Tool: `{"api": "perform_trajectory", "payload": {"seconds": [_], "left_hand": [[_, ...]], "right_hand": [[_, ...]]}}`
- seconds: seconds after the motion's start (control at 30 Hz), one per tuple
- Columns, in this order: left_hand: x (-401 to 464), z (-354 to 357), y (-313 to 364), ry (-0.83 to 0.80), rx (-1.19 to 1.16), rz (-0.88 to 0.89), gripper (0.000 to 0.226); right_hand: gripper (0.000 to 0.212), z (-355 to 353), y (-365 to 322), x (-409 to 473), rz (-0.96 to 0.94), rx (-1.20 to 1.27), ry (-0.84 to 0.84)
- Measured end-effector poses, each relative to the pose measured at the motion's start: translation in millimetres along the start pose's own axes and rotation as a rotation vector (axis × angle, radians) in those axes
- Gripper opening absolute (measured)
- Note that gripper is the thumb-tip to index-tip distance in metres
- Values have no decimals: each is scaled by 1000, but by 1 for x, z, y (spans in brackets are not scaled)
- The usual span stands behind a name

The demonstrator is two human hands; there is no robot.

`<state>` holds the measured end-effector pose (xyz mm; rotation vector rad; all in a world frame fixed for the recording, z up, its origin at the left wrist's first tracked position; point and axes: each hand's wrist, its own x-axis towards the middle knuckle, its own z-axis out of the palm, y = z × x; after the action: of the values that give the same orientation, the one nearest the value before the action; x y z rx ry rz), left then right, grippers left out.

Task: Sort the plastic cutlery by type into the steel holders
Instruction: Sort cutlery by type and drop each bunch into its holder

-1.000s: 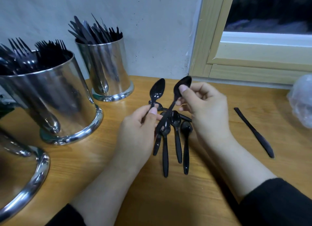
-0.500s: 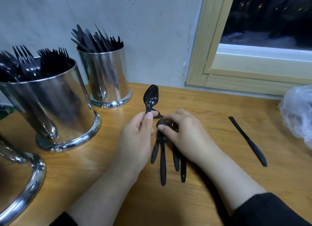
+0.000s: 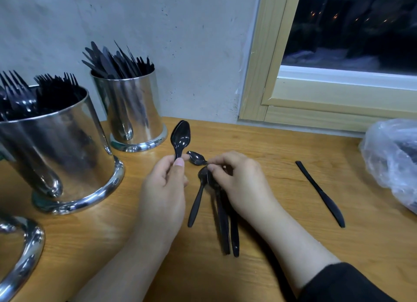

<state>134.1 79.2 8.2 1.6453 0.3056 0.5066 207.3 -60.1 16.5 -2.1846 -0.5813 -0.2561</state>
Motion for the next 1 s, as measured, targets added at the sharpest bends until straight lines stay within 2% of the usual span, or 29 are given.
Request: {"api": "perform_trajectory", "payload": {"seconds": [0.13, 0.27, 0.47, 0.67, 0.73, 0.83, 0.93, 1.0], "left_hand": [[-5, 3, 7, -50, 52, 22, 24], [-9, 8, 13, -144, 32, 1, 25], [-20, 13, 20, -281, -73, -104, 24], [-23, 13, 17, -415, -115, -101, 31], [-23, 13, 17, -390, -163, -150, 30], [-19, 9, 20, -271, -182, -166, 19], [-11, 2, 16, -114, -164, -138, 18], [-9, 1, 13, -38, -112, -100, 28]], "right_hand": [[11, -4, -5, -2, 13, 229, 182], [9, -4, -10, -2, -24, 302, 278], [12, -4, -12, -3, -34, 309, 394], [5, -2, -12, -1, -56, 226, 387], [5, -2, -10, 0, -59, 212, 380], [17, -10, 0, 4, -8, 128, 358], [26, -20, 11, 7, 54, -128, 123], [29, -21, 16, 8, 69, -234, -5]]}}
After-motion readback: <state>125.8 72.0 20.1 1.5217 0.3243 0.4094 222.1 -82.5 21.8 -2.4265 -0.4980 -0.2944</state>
